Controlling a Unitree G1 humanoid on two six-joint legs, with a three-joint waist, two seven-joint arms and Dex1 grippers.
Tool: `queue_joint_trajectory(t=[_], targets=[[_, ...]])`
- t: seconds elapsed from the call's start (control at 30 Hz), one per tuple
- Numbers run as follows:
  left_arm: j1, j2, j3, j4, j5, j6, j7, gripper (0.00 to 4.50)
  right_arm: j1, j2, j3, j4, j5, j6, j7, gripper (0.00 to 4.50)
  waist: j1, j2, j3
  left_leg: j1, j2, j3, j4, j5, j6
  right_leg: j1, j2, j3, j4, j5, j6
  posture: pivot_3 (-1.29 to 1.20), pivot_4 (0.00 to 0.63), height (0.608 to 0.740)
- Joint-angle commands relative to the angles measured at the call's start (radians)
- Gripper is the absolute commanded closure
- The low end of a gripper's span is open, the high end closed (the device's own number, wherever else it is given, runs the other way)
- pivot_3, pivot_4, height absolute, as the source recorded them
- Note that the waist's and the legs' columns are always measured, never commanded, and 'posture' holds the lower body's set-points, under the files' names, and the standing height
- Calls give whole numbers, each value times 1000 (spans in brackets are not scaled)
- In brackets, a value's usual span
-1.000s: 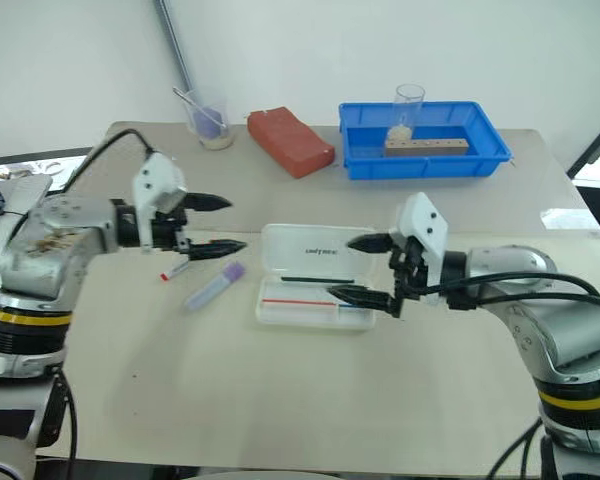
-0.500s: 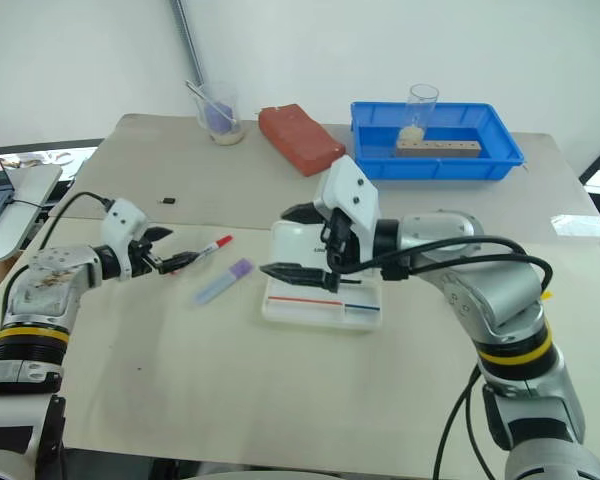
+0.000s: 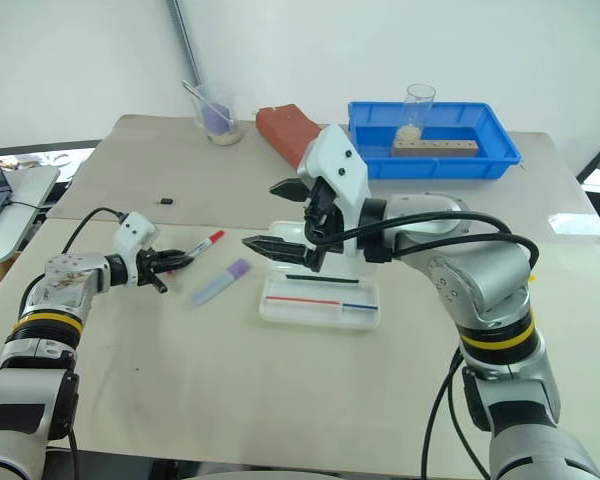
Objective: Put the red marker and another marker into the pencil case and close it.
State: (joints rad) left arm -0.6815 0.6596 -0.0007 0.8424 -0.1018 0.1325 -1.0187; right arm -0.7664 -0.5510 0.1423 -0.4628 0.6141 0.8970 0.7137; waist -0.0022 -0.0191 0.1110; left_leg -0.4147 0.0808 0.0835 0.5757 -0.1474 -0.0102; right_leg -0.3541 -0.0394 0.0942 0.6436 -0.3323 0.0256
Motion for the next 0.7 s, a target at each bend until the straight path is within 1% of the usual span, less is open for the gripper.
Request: queue_joint_trajectory(t=[0.03,0.13,0.2,0.27,0.37,0.43,0.5,0.57,0.63,0.7], targets=[[-7,40,46,-76,-19,19,20,4359,46,-47,-29,-54,3,-31,36,0,2,-1,0,0,0,0,0,0,0,0,0,0,0,0,0,0,150,740],[50,95,64,-361,-71,115,-32,4359,195,-160,-11,-136,-24,-75,107,0,2,-2,0,-1,1,0,-1,0,0,0,0,-1,-1,0,0,0,150,740],[92,131,57,-507,-85,154,-62,4359,265,-212,-6,-155,-58,-118,133,0,1,-2,0,-2,1,0,-1,0,0,0,0,0,-2,0,0,0,150,740],[132,174,45,-653,-110,200,-105,4359,327,-251,-12,-157,-84,-158,153,0,-5,-1,-1,-1,0,1,-1,0,0,1,-1,0,-2,0,0,0,150,740],[157,259,19,-923,-205,326,-226,4359,412,-290,-57,-166,-79,-165,163,0,-11,0,-1,2,1,1,-1,0,0,2,-1,0,-1,0,0,0,150,740],[160,289,-28,-1028,-230,357,-285,4359,442,-298,-89,-172,-55,-144,157,0,-11,-1,-1,2,1,1,-1,0,0,2,0,0,-2,-1,-1,0,150,740],[138,268,-95,-1076,-214,337,-301,4359,461,-308,-114,-173,-46,-138,159,0,-10,2,-2,3,0,1,-1,0,0,3,0,1,-2,-1,-1,0,150,740],[78,187,-177,-1053,-174,300,-280,4359,475,-319,-138,-168,-37,-133,163,0,-2,2,-2,3,0,1,-1,0,0,4,0,1,-2,-1,-1,0,150,740],[26,104,-239,-991,-136,256,-258,4359,481,-328,-153,-161,-36,-132,162,0,1,1,-1,5,0,0,0,0,0,3,0,1,-2,-1,-1,0,150,740],[-12,14,-306,-921,-89,205,-238,4359,492,-339,-176,-155,-30,-126,158,0,8,1,-1,3,-1,-1,2,0,0,5,0,1,-2,-1,-1,0,150,740]])
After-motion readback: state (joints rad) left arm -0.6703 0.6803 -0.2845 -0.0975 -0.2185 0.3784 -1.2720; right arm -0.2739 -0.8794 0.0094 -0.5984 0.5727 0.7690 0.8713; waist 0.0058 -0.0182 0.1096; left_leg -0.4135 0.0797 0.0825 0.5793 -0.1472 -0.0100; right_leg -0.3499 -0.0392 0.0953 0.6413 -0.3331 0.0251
